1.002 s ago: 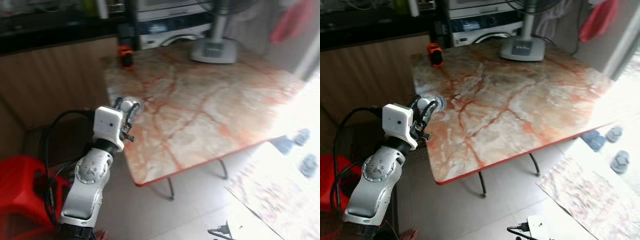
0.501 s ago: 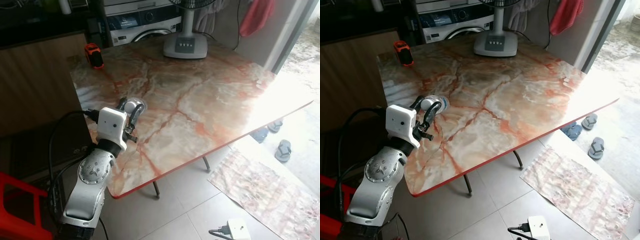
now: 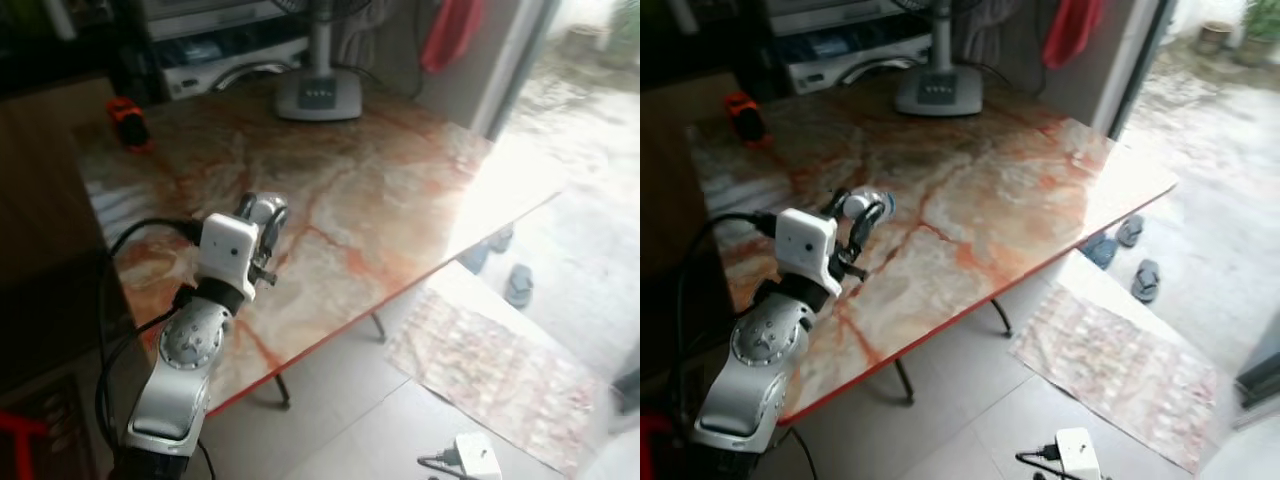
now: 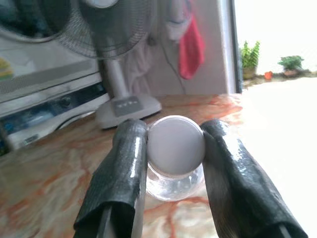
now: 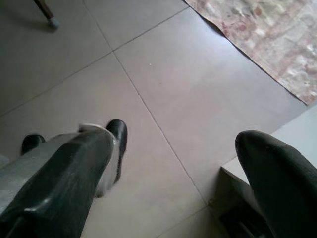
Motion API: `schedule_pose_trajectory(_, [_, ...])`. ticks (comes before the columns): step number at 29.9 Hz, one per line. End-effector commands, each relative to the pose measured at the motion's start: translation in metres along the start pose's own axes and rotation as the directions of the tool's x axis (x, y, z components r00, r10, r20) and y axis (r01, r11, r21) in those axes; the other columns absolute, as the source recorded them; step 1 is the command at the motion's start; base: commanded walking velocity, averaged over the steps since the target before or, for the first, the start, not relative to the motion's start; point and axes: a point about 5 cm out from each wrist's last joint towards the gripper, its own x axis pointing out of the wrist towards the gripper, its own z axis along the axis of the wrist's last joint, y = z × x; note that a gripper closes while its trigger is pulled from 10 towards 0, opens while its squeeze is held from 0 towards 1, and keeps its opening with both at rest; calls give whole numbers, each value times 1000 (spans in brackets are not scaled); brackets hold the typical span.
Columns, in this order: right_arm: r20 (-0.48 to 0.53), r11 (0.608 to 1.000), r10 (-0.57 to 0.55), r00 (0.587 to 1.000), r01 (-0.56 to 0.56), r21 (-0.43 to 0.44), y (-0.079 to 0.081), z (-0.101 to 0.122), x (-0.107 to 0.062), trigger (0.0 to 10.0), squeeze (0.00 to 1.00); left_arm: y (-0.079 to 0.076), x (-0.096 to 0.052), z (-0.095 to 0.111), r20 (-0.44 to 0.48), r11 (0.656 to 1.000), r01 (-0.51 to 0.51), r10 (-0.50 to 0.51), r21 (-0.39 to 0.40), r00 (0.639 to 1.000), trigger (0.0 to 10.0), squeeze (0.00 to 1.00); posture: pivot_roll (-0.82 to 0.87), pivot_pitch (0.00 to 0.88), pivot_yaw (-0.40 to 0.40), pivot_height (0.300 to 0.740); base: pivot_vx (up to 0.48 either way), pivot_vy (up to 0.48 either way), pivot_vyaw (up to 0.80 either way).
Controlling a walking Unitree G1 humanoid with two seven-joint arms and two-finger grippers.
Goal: Restocking fridge
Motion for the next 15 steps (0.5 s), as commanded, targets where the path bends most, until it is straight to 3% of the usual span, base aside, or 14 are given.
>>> schedule_pose_trajectory(1, [-10, 1000, -5, 1000, 5, 4, -2, -4, -1, 10000, 0, -3, 4, 11, 54, 1000, 12, -12, 6, 998, 10000, 0, 8, 25, 33, 740, 0, 0, -750])
schedule_pose_trajectory(15, [-12, 1000, -1, 1000, 1, 3, -1, -3, -1, 10000, 0, -7, 4, 15, 74, 998, 53, -52, -15, 996, 10000, 0, 10, 26, 34, 740, 0, 0, -752])
